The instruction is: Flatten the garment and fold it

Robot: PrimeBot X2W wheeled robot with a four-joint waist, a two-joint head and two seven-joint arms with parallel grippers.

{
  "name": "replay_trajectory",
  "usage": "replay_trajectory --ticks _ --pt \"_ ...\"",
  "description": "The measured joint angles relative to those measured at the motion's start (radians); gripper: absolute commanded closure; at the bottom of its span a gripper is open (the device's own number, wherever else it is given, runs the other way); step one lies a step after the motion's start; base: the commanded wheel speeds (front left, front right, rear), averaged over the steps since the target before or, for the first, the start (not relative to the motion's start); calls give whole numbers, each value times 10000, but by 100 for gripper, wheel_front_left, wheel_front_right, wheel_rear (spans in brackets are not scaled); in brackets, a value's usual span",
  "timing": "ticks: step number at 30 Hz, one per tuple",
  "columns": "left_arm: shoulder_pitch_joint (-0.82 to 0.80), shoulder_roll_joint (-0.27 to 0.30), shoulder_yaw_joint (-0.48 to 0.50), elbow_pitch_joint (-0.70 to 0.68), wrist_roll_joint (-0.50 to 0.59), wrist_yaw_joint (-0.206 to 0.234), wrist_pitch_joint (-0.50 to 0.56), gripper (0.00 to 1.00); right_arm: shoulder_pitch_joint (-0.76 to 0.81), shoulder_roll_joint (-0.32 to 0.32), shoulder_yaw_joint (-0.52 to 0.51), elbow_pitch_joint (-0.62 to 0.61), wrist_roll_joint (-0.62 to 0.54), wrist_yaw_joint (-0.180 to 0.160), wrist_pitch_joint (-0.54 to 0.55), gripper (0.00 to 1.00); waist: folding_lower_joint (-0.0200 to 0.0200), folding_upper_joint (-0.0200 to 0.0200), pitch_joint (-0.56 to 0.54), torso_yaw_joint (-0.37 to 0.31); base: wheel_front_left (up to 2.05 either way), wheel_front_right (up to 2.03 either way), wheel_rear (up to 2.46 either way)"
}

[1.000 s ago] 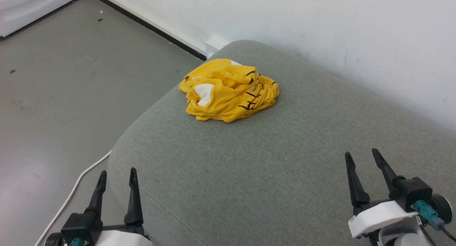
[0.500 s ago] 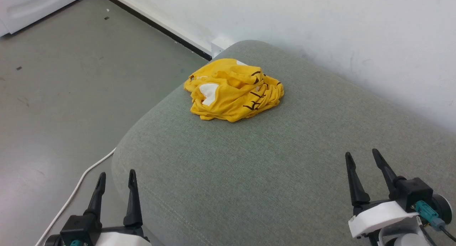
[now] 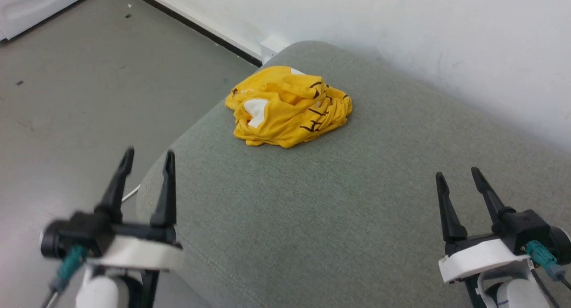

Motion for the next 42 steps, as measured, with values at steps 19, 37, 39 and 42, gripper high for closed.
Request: replay_trajectory --ticks 19,37,39,42 --pt "-7700 3536 -2111 2863 -2387 -311 2782 0 -1281 25 399 -3116 -1816 0 1685 0 3 0 2613 -571 0 0 0" --pt "-9444 3818 -4796 6819 -4974 -359 4017 0 -2217 -372 945 -5484 -2046 0 3160 0 2 0 5349 -1747 0 0 0" --pt "-9440 3860 -5120 7028 -5490 -368 4414 0 -2247 -368 970 -5634 -2046 0 3185 0 1 0 5488 -1937 0 0 0" --pt "-9438 3960 -5536 7223 -6178 -368 4915 0 -2282 -370 953 -5741 -2046 0 3267 0 1 0 5653 -2197 0 0 0"
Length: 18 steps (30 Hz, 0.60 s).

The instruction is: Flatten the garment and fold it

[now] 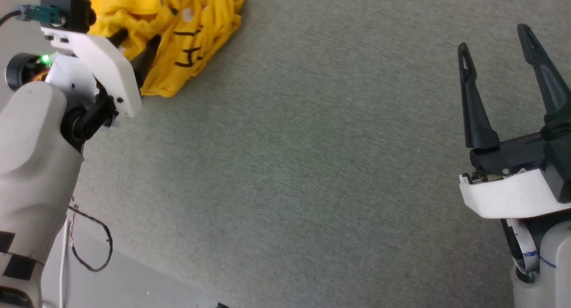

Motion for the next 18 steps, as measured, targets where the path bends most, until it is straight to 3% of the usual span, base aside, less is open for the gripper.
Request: replay_trajectory --ticks 5,6,7,18 --pt "5 345 -568 88 -610 -2 155 0 -2 0 -102 -29 40 -2 13 0 -1 0 149 -334 0 0 0" --pt "12 422 -734 61 -677 -2 132 82 -1 0 -102 -29 67 -2 15 0 -1 0 155 -385 0 0 0" --pt "17 516 -901 21 -660 -2 -31 100 0 0 -102 -31 77 -2 15 0 -1 0 153 -428 0 0 0" --pt "72 1250 -1473 516 -1047 -4 -1442 100 19 169 -247 247 359 -2 -242 0 -1 0 -471 -544 0 0 0"
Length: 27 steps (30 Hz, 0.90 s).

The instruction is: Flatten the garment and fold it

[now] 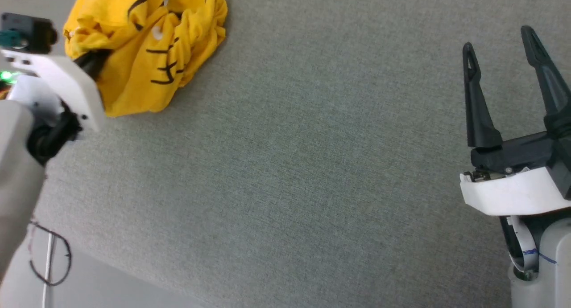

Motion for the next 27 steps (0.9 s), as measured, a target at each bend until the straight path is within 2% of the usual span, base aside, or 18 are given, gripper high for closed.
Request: replay_trajectory --ticks 9,21,27 --pt "-613 1152 159 -351 -73 0 -270 100 384 196 -435 692 537 2 -859 0 -1 0 -1145 -205 0 0 0" --pt "-1806 1772 644 -2738 -314 107 462 100 1186 199 -1220 1672 1931 0 -1883 0 -2 0 -2839 -736 0 0 0" --pt "-2269 1559 759 -4211 -725 326 947 100 1336 203 -1630 2153 2234 0 -2270 0 -1 0 -3401 -1244 0 0 0"
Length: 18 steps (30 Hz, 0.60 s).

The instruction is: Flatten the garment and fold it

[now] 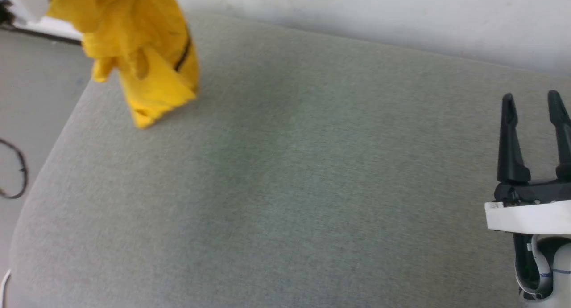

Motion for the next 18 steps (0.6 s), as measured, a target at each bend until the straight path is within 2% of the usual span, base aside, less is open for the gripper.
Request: replay_trajectory --ticks 11,18 --pt "-635 -1434 -368 -2416 -499 389 802 100 163 0 -675 272 268 0 -347 0 1 0 -642 -1129 0 0 0" --pt "-732 -2650 -1212 -3256 -454 926 1126 100 174 2 -1216 228 456 0 -491 0 2 0 -791 -1876 0 0 0"
